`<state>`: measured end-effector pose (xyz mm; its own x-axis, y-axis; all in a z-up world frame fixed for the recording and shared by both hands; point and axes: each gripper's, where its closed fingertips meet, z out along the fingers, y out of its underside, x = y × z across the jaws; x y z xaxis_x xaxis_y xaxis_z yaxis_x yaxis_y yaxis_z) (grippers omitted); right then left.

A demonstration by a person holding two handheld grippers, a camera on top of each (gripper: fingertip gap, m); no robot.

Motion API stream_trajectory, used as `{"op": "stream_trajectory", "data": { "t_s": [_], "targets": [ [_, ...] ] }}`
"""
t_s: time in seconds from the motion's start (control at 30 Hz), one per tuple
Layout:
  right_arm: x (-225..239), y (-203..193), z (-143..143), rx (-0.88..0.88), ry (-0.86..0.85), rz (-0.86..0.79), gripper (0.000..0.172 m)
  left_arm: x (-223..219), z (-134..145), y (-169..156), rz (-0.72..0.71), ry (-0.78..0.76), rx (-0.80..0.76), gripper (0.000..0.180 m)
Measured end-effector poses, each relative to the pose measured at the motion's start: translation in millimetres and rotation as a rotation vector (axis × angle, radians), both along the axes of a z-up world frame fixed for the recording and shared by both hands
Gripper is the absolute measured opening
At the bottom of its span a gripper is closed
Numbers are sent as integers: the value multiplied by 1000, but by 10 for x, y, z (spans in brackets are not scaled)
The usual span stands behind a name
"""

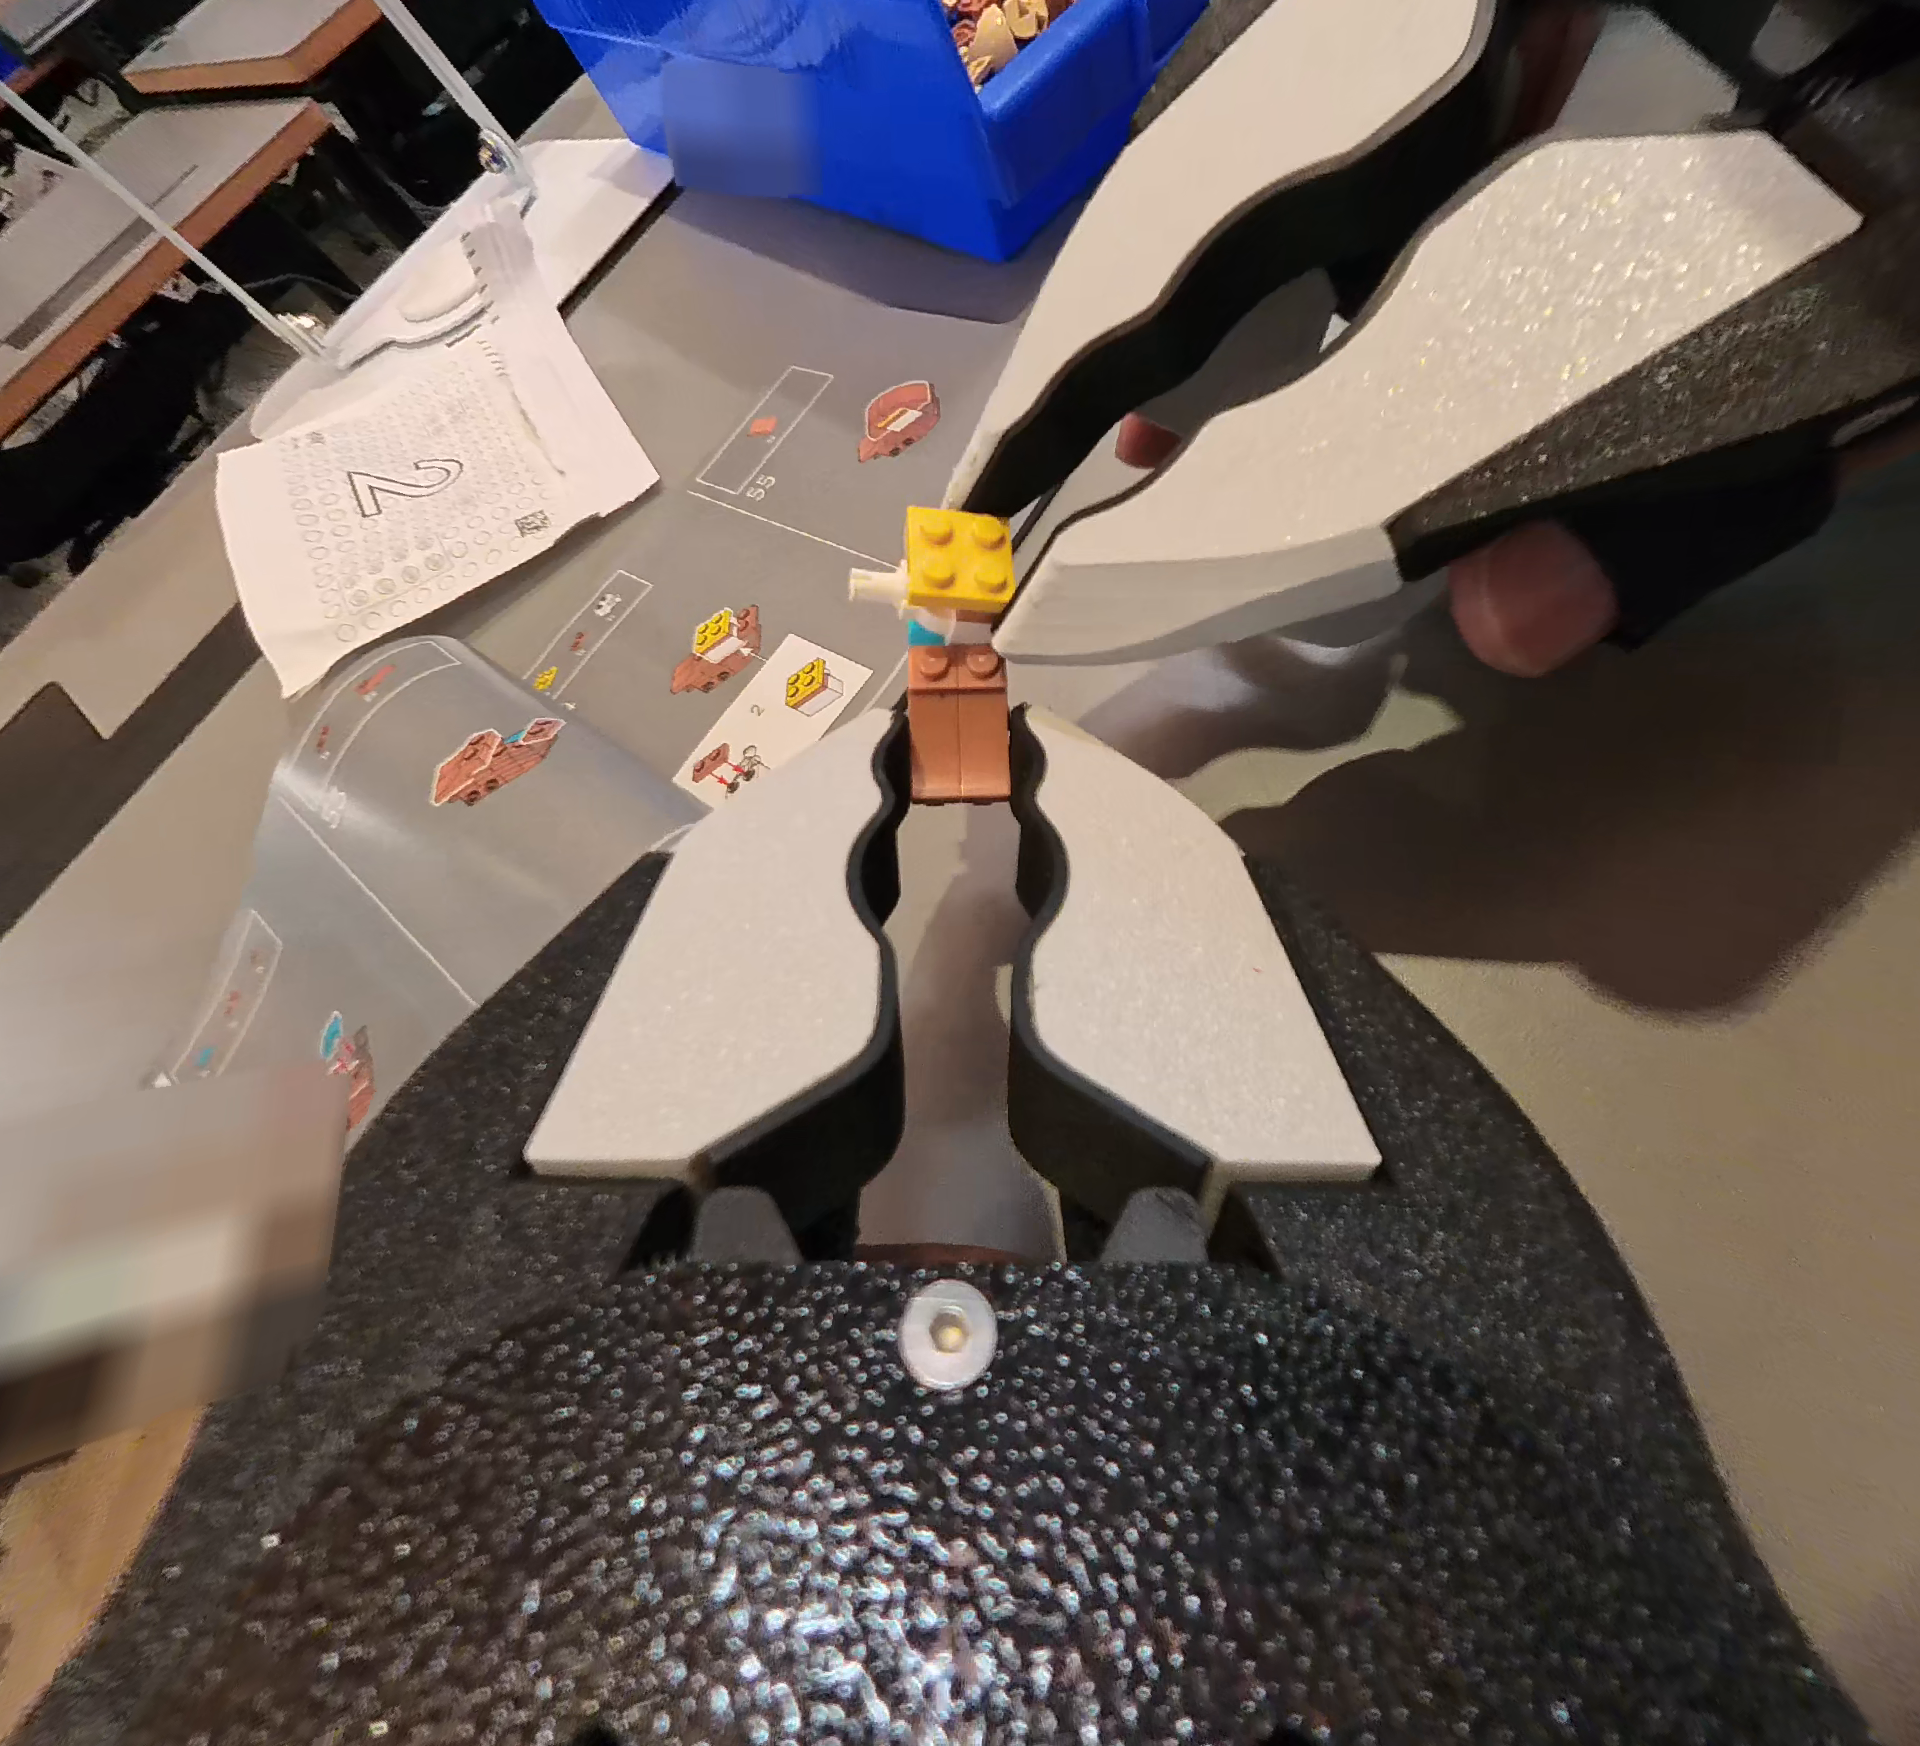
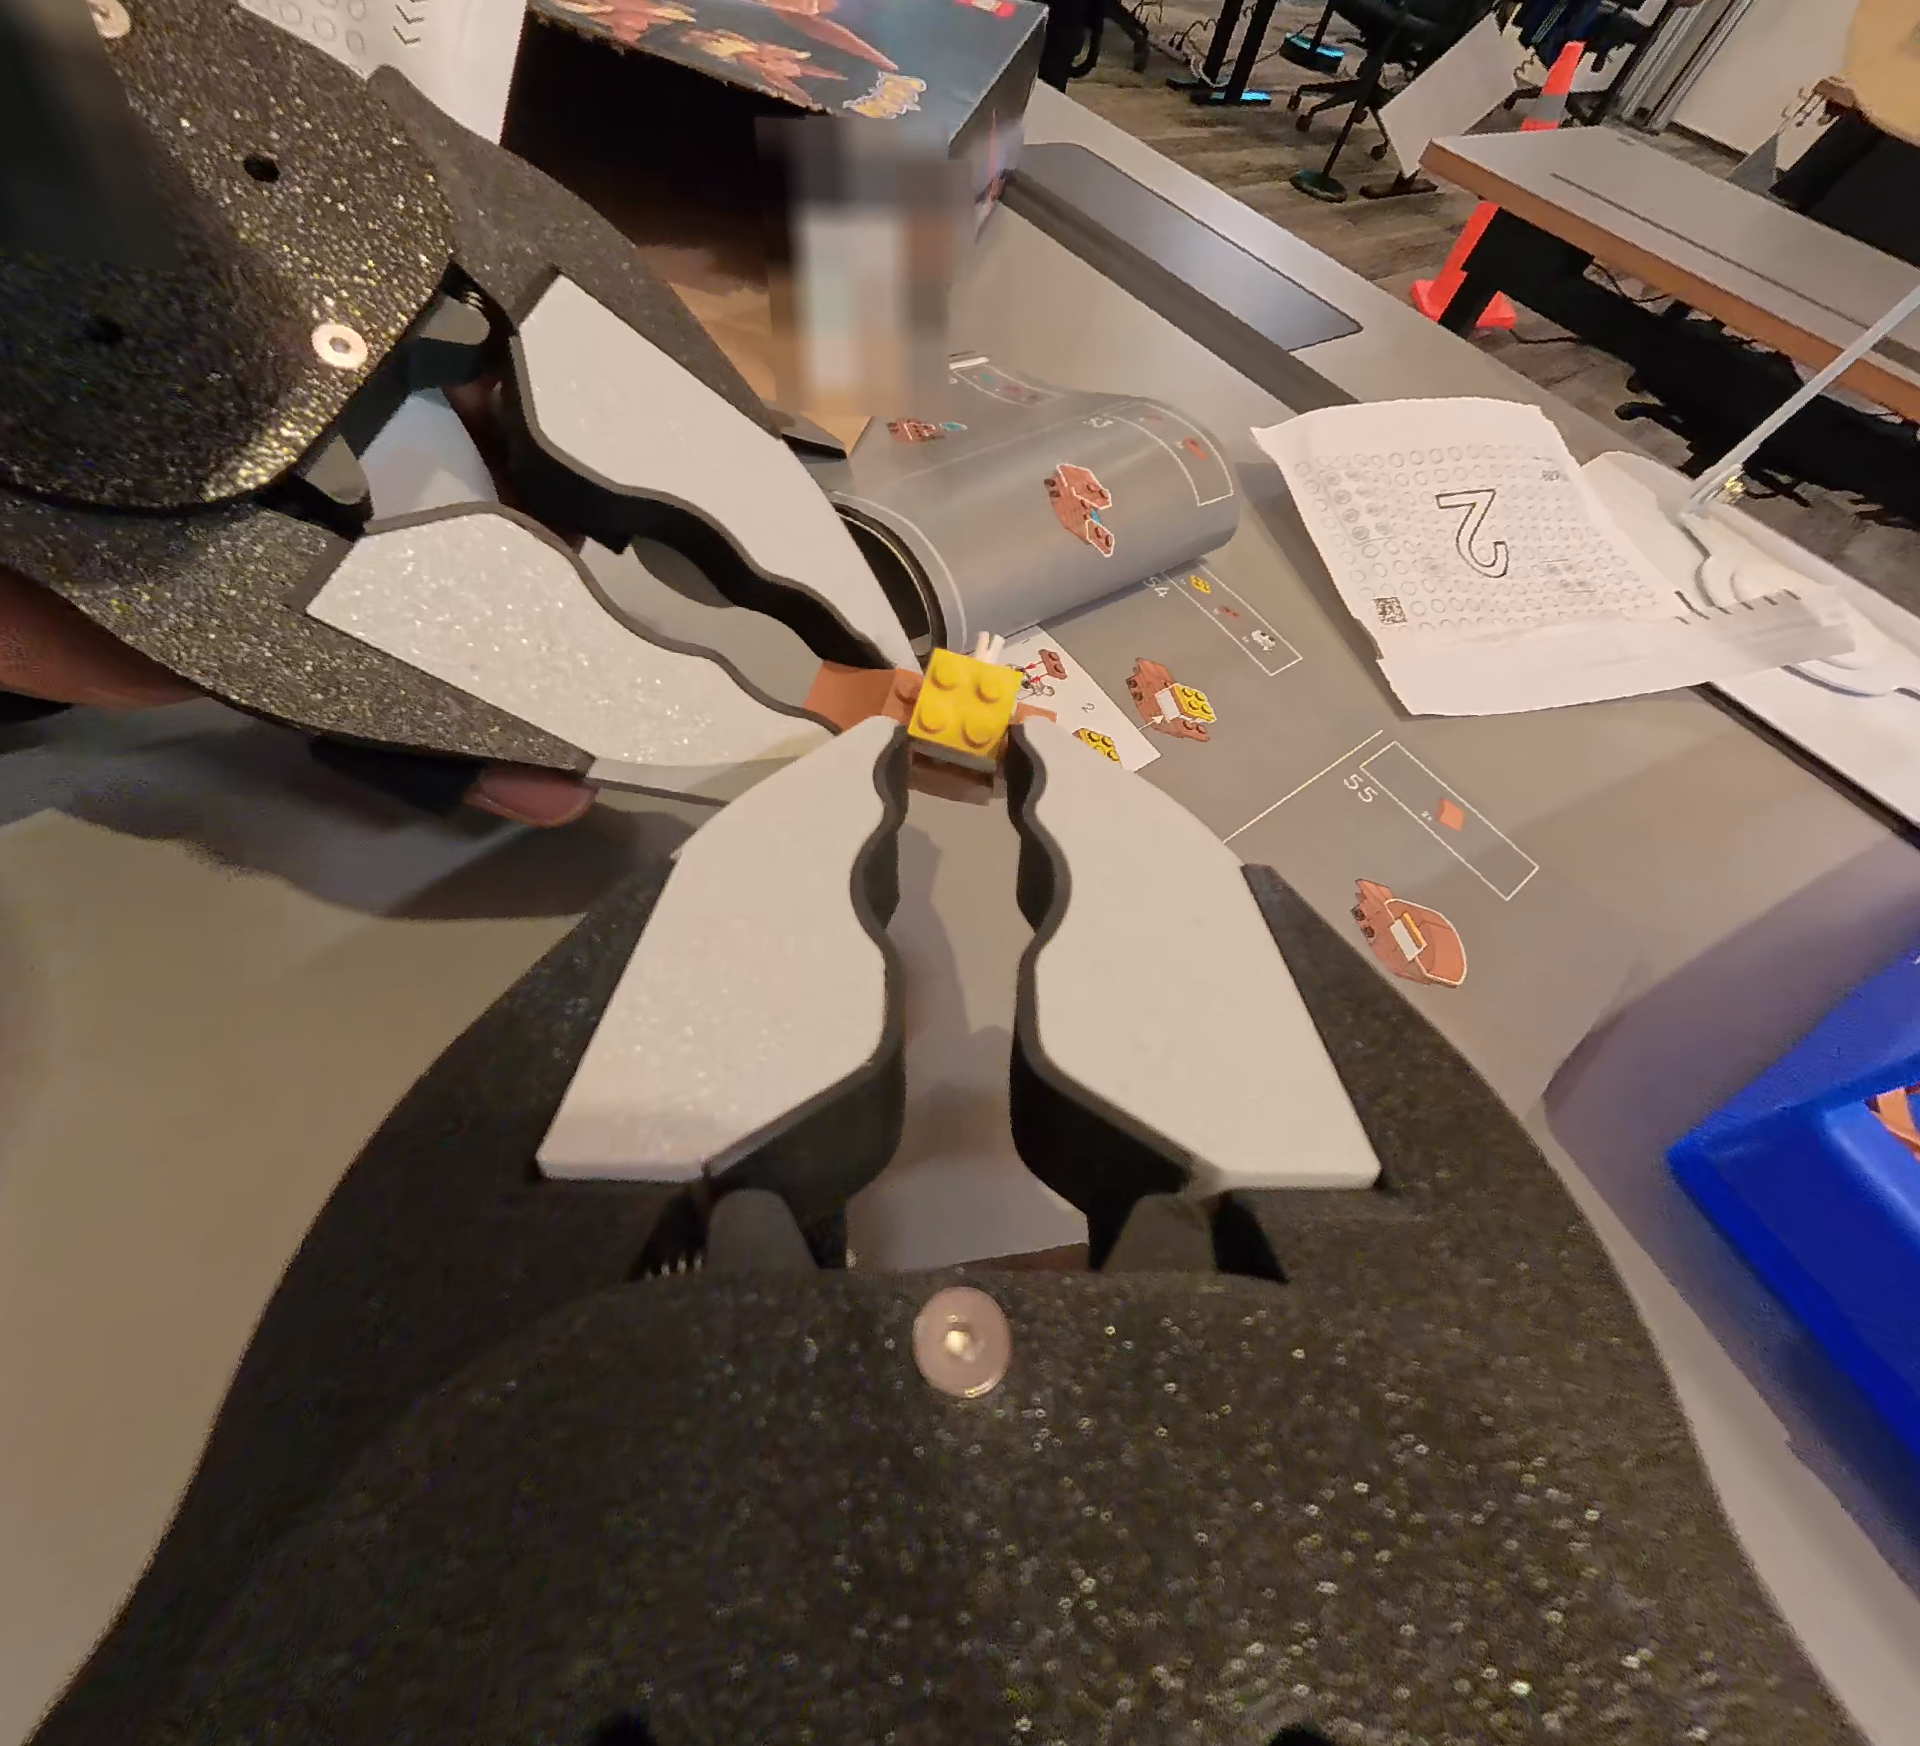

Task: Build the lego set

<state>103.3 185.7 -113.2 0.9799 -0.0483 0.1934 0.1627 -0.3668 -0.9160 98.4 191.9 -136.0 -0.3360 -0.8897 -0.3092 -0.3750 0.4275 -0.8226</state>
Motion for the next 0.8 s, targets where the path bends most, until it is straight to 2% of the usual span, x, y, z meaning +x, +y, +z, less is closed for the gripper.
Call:
{"op": "stream_trajectory", "data": {
  "t_s": [0.3,0.8],
  "targets": [
    [2,-11,-2,-10,-60,0,18,-2,16,18,-1,-20,98,17],
    [-6,-33,-26,-34,-141,9,20,-9,-6,21,-11,-6,105,17]
  ]
}}
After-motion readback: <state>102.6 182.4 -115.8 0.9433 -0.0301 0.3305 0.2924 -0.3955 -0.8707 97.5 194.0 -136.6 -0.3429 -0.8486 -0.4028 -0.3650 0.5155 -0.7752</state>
